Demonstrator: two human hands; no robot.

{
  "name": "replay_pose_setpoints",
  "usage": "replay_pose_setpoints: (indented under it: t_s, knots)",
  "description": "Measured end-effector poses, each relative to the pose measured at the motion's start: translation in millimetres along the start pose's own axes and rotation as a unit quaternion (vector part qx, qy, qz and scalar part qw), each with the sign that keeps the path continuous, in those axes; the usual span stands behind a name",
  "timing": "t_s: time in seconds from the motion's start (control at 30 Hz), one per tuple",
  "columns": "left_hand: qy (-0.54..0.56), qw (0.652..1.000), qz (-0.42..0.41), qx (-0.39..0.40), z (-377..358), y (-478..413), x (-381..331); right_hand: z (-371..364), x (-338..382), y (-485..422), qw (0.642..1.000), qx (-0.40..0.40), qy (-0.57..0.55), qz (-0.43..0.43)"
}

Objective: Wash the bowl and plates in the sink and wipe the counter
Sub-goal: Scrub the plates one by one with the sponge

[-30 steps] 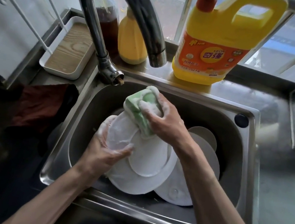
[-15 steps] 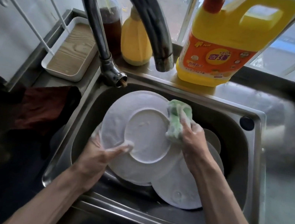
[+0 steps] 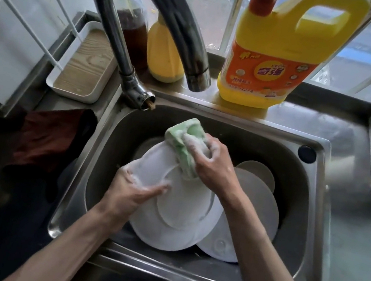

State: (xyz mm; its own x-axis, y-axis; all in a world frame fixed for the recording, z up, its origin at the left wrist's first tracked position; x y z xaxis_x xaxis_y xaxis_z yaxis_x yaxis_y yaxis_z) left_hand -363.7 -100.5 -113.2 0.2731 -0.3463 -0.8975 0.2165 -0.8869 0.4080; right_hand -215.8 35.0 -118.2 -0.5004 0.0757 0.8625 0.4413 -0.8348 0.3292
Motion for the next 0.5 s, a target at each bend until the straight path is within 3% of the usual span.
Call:
replay_pose_setpoints:
  t_s: [0.13,0.27,0.37,0.5]
  knots:
    - [0.053,0.997,-0.018,-0.059,-1,7,0,14,-27,14,0.97,-0.099,-0.196,-0.104]
    - [0.107,0.99,-0.011,-0.089,-5,13,3,4,-46,31,0.918,-0.093,-0.327,-0.203]
    - [0.082,0.996,0.035,-0.027,-3,15,6,19,-41,26,0.925,-0.079,-0.327,-0.174]
    - [0.0,0.999,0.014,0.031,4,1,-5,39,-28,13,0.981,0.014,-0.173,-0.084]
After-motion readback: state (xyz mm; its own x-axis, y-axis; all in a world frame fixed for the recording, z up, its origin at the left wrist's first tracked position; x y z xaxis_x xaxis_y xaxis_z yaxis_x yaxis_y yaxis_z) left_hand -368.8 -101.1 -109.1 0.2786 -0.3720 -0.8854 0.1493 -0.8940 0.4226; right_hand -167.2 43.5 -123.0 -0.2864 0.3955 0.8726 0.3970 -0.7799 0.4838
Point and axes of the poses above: each hand's wrist, its own y-axis away from the middle knuckle, its own z-axis out of the back of the hand, x = y × z, the point moved 2 cm from there along -y, towards the middle knuckle, and after that the axes turned 6 degrees about x, right-handed, at the moved point
